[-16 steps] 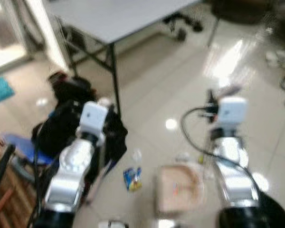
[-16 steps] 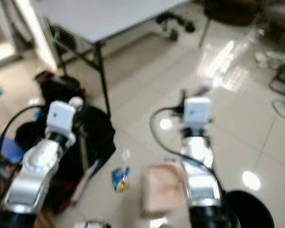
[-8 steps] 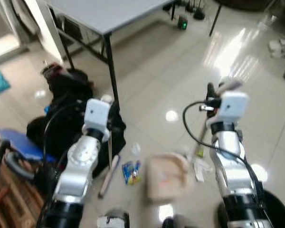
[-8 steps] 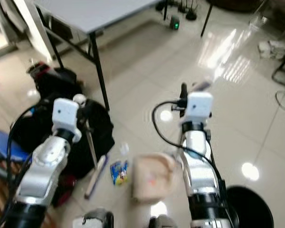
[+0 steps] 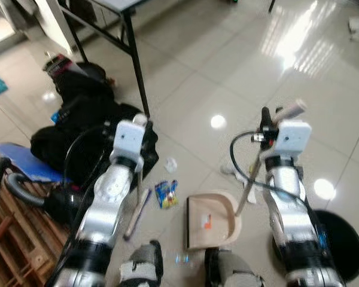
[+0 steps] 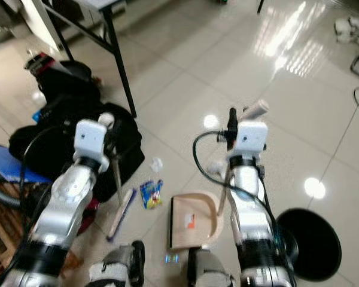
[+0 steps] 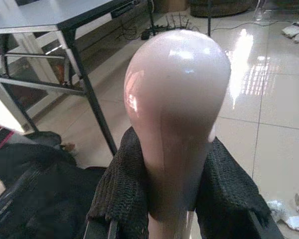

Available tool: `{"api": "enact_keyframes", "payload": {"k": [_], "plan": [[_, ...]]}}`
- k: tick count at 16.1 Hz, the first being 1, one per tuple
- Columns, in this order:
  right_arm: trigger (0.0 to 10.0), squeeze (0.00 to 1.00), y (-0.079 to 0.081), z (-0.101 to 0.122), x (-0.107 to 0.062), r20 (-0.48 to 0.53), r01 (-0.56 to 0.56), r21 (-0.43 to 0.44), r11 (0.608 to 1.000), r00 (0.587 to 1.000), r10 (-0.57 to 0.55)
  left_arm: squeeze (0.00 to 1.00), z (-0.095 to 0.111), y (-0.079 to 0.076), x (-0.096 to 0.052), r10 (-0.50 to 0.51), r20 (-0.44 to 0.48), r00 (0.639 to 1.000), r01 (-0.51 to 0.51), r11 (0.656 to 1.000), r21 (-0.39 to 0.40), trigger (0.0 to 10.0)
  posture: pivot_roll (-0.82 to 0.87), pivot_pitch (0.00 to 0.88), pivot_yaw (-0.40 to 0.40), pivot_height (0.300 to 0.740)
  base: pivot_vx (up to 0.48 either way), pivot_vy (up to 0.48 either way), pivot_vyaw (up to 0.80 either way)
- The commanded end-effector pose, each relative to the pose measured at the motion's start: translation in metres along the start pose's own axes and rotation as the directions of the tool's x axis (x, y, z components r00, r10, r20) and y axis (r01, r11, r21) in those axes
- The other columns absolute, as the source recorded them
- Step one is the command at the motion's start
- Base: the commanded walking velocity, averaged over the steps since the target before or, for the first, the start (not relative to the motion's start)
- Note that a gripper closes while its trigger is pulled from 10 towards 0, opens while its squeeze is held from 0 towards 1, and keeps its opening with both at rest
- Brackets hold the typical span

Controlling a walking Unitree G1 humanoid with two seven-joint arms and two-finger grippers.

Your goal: Sweep floor

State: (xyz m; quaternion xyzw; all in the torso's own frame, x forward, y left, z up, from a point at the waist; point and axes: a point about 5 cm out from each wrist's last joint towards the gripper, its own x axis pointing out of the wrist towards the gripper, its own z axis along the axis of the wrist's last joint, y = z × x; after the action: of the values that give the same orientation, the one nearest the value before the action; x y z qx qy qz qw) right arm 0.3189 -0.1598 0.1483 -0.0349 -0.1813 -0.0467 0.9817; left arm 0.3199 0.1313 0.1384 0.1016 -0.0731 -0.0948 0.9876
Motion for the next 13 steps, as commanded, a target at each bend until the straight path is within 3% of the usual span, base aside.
{"api": "enact_keyframes", "payload": {"k": [1, 4, 8, 13], "plan": [[10.0, 0.00, -0.004, 0.008, 0.003, 0.078, 0.011, -0.006, 1.000, 0.997, -0.010, 0.00, 0.000, -0.002, 0.001, 0.014, 0.024, 1.000, -0.014, 1.000, 0.016, 10.0, 0.19, 0.387, 0.036, 0.740, 0.000, 0.000, 0.00], [10.0, 0.00, -0.006, 0.006, 0.002, 0.139, 0.018, -0.055, 0.998, 0.990, -0.010, 0.00, 0.009, -0.005, 0.012, 0.045, 0.091, 0.995, -0.051, 0.997, 0.060, 10.0, 0.21, 0.403, 0.042, 0.740, 0.000, 0.000, 0.00], [10.0, 0.00, 0.006, 0.002, 0.000, 0.201, -0.012, -0.093, 0.996, 0.979, 0.031, 0.00, 0.014, -0.015, 0.024, -0.012, 0.117, 0.993, 0.007, 0.999, 0.044, 10.0, 0.29, 0.434, 0.074, 0.740, 0.000, 0.000, 0.00], [10.0, 0.00, 0.021, -0.002, -0.008, 0.246, 0.042, -0.136, 0.990, 0.969, -0.007, 0.00, 0.019, -0.023, 0.033, -0.008, 0.135, 0.991, 0.009, 1.000, -0.008, 10.0, 0.32, 0.433, 0.098, 0.740, 0.000, 0.000, 0.00]]}}
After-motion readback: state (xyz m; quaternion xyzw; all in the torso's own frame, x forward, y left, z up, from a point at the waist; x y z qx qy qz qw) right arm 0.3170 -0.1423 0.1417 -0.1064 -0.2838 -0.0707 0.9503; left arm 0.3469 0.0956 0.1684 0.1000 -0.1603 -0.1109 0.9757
